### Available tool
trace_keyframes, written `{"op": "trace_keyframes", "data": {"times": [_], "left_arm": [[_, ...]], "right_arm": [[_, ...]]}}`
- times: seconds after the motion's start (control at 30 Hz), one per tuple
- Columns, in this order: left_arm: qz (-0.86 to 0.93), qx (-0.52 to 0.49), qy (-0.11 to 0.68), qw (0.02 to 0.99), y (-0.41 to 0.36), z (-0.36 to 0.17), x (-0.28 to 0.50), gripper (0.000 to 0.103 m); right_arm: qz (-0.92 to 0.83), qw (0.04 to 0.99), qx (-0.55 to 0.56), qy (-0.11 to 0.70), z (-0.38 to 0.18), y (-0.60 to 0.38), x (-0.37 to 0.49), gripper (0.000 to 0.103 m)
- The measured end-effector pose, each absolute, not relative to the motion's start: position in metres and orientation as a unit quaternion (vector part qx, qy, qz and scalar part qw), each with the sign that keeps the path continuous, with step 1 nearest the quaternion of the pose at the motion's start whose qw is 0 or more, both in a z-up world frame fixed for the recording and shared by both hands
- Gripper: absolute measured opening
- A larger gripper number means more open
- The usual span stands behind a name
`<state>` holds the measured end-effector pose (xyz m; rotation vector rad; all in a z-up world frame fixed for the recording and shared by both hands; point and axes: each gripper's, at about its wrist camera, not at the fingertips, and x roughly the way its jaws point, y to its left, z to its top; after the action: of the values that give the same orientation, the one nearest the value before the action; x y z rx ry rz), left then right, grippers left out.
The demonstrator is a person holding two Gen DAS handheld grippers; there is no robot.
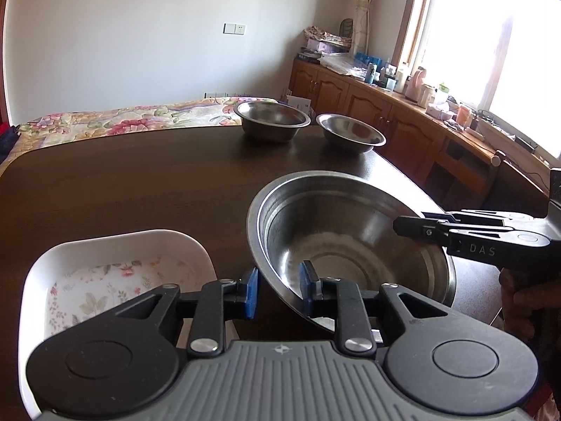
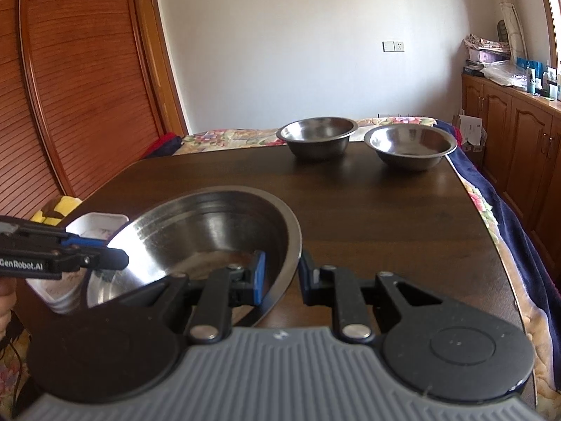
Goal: Organize plates and bowls
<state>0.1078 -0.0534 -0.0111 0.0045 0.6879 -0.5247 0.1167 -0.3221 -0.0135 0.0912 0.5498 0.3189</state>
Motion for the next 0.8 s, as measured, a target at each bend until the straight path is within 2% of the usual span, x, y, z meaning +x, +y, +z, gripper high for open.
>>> {"op": "trace_keyframes", "data": {"times": [0.47, 0.6, 0.8], "left_arm": [[-0.258, 0.001, 0.335, 0.906, -0.049, -0.014, 0.104, 0.026], [-0.251, -0.002, 0.332, 0.909, -0.047, -0.012, 0.104, 0.036], [-0.240, -0.002, 0.318, 0.917, -0.043, -0.003, 0.104, 0.045]], "right_arm": [[0.162, 0.949, 0.040, 0.268, -0.014, -0.320, 0.111, 0.024], [0.161, 0.950, 0.039, 0.264, -0.012, -0.321, 0.112, 0.024], [0.156, 0.957, 0.016, 0.245, 0.006, -0.324, 0.115, 0.024]]}}
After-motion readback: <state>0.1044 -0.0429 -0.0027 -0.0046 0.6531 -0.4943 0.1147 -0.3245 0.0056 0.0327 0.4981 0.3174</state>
